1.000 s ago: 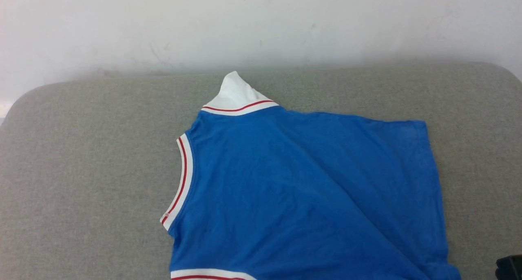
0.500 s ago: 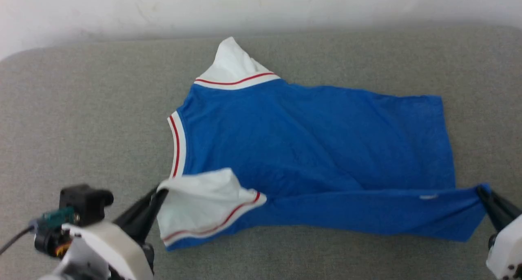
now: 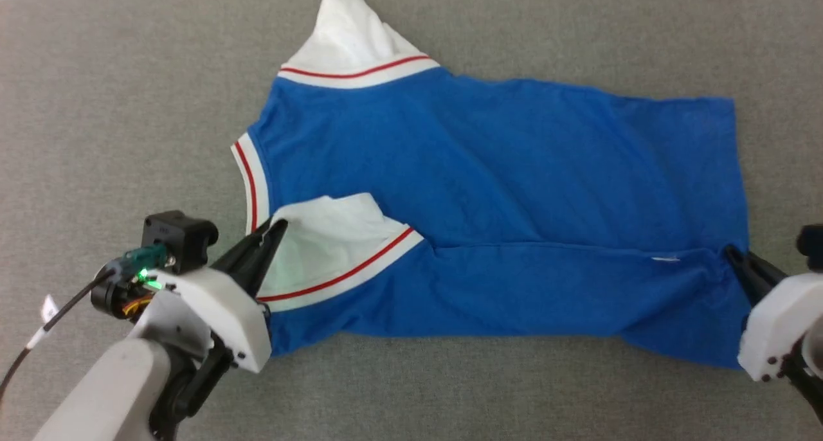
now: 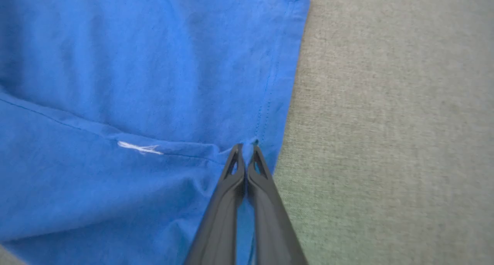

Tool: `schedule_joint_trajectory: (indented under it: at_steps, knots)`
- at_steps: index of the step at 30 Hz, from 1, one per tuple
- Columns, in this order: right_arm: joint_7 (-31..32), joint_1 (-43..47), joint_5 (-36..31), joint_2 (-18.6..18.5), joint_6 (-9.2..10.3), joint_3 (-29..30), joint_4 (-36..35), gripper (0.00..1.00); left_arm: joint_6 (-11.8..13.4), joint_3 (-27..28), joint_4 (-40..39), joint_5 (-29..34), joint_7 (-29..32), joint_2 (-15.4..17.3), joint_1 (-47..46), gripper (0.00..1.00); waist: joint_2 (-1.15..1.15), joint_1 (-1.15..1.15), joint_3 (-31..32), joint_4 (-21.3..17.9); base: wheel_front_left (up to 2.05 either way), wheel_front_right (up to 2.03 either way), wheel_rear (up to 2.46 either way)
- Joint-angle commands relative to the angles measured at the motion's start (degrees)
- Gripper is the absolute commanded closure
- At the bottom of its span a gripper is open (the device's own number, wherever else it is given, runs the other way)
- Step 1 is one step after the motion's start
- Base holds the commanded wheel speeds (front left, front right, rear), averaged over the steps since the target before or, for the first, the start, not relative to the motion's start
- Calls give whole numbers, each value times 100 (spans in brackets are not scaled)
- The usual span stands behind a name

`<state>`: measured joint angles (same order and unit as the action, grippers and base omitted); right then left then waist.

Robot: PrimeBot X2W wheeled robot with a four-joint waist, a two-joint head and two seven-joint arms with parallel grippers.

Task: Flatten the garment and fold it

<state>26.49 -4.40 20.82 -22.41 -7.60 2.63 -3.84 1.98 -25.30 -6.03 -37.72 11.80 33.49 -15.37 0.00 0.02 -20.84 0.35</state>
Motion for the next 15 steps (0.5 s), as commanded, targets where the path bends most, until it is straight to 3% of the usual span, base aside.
schedule_joint_trajectory:
  at_steps: [1,9,10,11,12,13,15]
  knots:
    - [-46,-122,30,-6,11,-60,88,100,-43,-15,126,68,-81,-70,-138,100,0,-2,-189,-28,0,0,0]
    - [-238,-390,129,-42,11,-386,686,100,-120,-250,1014,143,-86,-323,-393,100,0,-2,-302,13,0,0,0]
    - [-250,-406,139,-49,11,-397,735,100,-121,-253,1076,128,-91,-350,-413,77,0,-2,-295,18,0,0,0]
    - [-255,-420,149,-53,11,-406,776,92,-109,-236,1127,101,-115,-381,-423,54,0,-2,-281,23,0,0,0]
    - [-252,-430,164,-57,11,-411,804,70,-98,-214,1159,81,-154,-404,-430,17,0,-2,-256,26,0,0,0]
    - [-269,-437,181,-63,11,-416,809,0,-91,-195,1186,59,-184,-418,-423,0,0,-2,-217,27,0,0,0]
    - [-313,-432,202,-68,11,-401,792,0,-66,-131,1183,1,-276,-436,-375,0,0,-2,-112,22,0,0,0]
